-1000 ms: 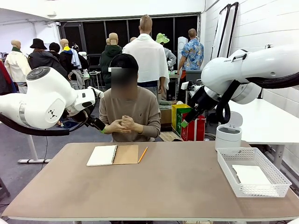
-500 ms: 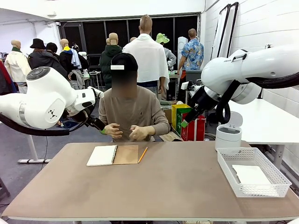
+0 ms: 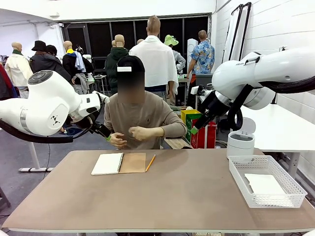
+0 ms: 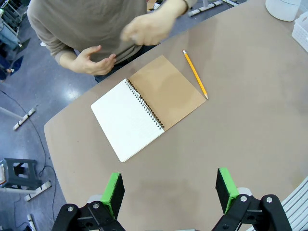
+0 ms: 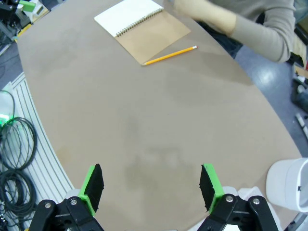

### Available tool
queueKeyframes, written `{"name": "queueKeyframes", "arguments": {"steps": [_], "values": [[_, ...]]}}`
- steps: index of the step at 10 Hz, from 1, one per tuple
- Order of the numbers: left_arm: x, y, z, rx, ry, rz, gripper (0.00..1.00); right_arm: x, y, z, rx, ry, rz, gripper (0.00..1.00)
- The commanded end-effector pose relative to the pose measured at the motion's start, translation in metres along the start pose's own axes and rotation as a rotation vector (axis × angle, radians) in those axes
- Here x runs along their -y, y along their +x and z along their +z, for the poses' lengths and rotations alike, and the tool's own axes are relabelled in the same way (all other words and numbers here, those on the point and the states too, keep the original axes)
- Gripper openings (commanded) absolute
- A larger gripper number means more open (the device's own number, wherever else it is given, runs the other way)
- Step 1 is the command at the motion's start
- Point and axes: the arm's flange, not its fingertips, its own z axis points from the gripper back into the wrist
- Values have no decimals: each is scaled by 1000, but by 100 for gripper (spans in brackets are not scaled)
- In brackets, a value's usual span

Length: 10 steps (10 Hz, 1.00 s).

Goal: Sort the paper based on its condition.
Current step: If a person hands you a paper, place it in the Organizing basket , and if it's crumpled, put it in the Trash can.

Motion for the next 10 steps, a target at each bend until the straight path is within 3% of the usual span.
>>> {"name": "queueKeyframes", "arguments": {"steps": [1, 10], "values": [[-1, 0, 0, 0, 0, -3, 100, -1, 0, -1, -3, 6, 0, 100], [-1, 0, 0, 0, 0, -3, 100, -1, 0, -1, -3, 6, 0, 100]]}}
